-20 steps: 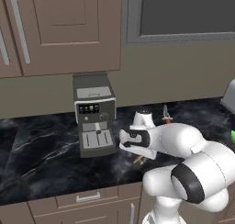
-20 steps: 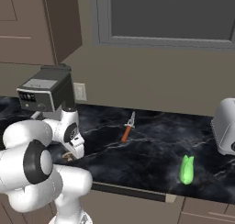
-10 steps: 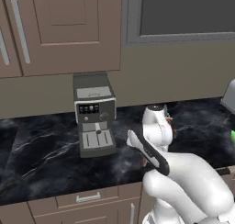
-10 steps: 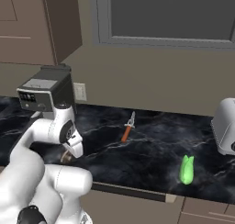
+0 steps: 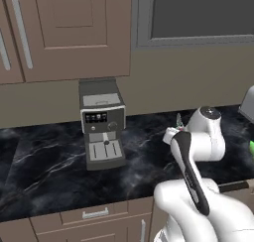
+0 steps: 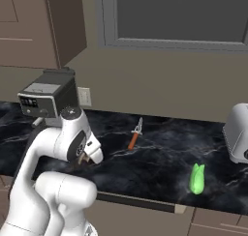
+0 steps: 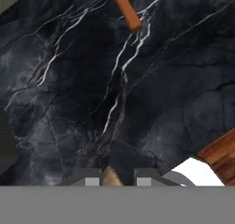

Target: Place the mushroom and corn inside the fridge drawer. Close the drawer after placing the vegetables.

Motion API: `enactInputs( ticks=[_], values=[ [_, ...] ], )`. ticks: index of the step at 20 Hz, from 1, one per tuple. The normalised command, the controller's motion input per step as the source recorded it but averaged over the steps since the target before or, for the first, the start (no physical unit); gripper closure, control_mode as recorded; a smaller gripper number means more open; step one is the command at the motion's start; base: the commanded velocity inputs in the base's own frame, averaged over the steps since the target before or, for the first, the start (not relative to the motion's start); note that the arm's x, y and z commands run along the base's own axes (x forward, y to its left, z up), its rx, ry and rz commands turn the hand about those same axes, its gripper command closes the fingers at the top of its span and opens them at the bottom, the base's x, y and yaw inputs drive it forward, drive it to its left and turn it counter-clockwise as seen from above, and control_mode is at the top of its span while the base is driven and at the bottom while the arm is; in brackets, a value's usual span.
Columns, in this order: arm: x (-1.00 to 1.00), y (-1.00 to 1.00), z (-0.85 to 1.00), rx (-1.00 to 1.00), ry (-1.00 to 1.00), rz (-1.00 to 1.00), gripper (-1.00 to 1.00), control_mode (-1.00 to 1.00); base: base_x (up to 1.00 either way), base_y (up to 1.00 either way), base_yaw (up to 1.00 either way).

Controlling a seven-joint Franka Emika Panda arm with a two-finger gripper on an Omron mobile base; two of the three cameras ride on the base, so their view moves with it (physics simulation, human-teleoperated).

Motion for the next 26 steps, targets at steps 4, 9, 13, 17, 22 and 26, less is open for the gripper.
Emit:
enactInputs(
  ticks=[4,9,13,17,22,26],
  values=[
    [-0.35,-0.66,1.0,0.0,-0.28,0.0,1.0,-1.0,0.0,0.0,0.0],
    [-0.38,-0.23,0.78,0.0,-0.2,0.0,1.0,-1.0,0.0,0.0,0.0],
    [0.0,0.06,0.0,0.0,0.01,0.0,1.0,-1.0,0.0,0.0,0.0],
    [0.0,0.0,-0.01,0.0,0.03,0.0,1.0,-1.0,0.0,0.0,0.0],
    [-0.27,-0.15,0.01,0.0,0.01,0.02,1.0,1.0,-0.13,-0.11,0.02],
    [0.0,0.0,0.0,0.0,0.0,0.0,1.0,1.0,-0.81,-0.77,0.14]
  ],
)
